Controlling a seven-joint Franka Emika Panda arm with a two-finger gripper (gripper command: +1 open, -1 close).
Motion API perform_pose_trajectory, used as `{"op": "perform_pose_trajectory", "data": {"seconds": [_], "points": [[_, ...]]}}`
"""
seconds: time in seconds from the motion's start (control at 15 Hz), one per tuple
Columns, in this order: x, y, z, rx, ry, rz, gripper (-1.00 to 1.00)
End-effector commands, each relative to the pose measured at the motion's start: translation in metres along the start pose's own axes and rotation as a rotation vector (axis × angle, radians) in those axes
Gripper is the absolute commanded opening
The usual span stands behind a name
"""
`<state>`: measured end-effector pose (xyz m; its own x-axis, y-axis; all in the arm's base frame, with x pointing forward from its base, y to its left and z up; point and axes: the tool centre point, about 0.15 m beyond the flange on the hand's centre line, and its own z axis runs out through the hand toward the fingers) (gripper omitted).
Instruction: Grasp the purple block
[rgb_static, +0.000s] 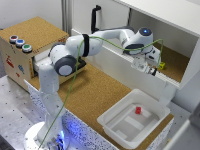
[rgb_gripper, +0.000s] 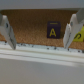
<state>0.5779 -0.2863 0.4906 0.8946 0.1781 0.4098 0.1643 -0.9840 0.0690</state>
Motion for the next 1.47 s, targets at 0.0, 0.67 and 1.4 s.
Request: {"op": "perform_pose_trajectory", "data": {"seconds": [0.0, 0.67, 1.4], "points": [[0.026, -0.002, 0.032, -0.043, 0.116, -0.068, 1.0], [0.059, 0.033, 0.058, 0.043, 0.166, -0.018, 1.0], [0.094, 0.041, 0.069, 0.11, 0.174, 0.003, 1.0]]}}
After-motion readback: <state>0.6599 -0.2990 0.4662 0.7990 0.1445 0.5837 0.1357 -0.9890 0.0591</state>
